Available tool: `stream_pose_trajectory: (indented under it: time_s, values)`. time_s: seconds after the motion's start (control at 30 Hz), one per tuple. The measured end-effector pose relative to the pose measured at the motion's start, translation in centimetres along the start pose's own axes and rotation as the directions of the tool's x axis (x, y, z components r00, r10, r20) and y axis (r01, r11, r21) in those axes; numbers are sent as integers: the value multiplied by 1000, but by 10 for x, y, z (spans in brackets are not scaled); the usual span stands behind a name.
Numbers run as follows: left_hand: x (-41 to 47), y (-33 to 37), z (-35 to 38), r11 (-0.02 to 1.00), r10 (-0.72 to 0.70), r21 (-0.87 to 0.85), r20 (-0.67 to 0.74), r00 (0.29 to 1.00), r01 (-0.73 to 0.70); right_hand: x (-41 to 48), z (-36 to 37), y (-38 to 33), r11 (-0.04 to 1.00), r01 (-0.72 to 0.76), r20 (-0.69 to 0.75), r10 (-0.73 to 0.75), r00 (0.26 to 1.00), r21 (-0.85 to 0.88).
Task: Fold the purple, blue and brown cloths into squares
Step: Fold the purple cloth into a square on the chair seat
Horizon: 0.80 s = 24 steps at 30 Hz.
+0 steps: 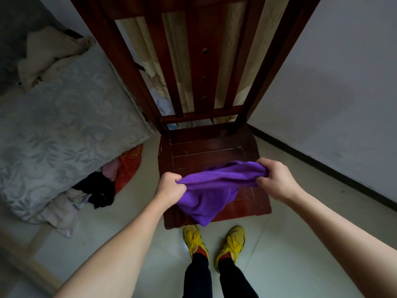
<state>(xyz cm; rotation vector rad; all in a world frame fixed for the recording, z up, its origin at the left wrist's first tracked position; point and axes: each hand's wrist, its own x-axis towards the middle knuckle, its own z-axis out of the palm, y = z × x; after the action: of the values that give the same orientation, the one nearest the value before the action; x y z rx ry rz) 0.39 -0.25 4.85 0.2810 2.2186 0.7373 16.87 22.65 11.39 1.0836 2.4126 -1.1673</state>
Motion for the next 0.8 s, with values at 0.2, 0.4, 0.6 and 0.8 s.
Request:
stream_pose_trajectory:
  time_s: [0.2,0.4,0.6,0.8]
  values:
    - [-12,9,-8,897,-145,-421,-3,989,130,-1,12,15,993,-77,-122,65,990,-93]
    - [-10,18,-33,997,81,18,-192,978,-79,5,-6,-2,996,8,-359,24,933,87]
    - [-15,26,-52,907,248,397,-229,941,-143,4,-31,-48,821,99,-300,91,950,562]
    - [-24,19,-35,893,176,430,-60,982,-134,-1,-17,-63,856,-67,141,-7,990,512]
